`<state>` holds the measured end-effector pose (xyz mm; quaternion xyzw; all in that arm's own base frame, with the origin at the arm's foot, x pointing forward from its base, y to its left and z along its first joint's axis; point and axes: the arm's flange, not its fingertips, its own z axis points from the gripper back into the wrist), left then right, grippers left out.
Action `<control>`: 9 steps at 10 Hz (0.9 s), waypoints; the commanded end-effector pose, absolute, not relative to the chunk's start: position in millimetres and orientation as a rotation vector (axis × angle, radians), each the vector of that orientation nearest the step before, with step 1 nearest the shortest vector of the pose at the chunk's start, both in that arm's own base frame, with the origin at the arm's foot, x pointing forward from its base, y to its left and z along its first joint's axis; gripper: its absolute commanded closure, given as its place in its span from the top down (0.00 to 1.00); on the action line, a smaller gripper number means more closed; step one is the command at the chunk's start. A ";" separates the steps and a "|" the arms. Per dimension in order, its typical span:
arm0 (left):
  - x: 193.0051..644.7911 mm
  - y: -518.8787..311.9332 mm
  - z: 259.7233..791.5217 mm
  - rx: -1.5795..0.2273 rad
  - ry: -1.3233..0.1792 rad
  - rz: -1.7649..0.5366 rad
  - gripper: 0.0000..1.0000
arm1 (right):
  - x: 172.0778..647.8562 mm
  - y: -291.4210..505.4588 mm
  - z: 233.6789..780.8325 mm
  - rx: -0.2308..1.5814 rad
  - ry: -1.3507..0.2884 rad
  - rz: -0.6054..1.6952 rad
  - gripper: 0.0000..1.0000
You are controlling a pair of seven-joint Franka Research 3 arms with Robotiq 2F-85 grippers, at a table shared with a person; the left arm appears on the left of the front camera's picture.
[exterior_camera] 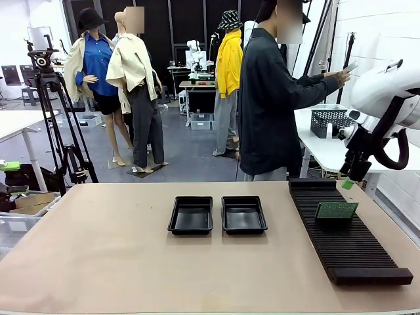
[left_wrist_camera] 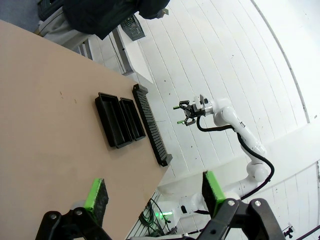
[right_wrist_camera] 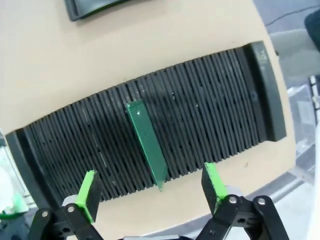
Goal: Inspect and transfer BCBs to ESD trays.
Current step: Pick up the Blank PCB from the PCB Rack and place it in the left ESD tray.
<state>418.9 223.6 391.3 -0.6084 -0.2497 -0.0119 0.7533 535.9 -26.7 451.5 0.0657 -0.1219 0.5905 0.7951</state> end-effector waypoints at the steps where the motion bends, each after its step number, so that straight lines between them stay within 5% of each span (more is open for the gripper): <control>1: 417.3 223.9 392.9 -1.320 -0.544 -0.015 1.00 | 522.9 -23.8 445.1 0.070 -0.243 1.391 1.00; 5: 417.3 223.9 392.9 -1.320 -0.544 -0.015 1.00 | 514.5 -10.0 437.8 -0.112 -0.195 1.491 1.00; 9: 417.3 223.9 392.9 -1.320 -0.544 -0.015 1.00 | 525.8 -1.7 421.9 -0.104 -0.164 1.531 1.00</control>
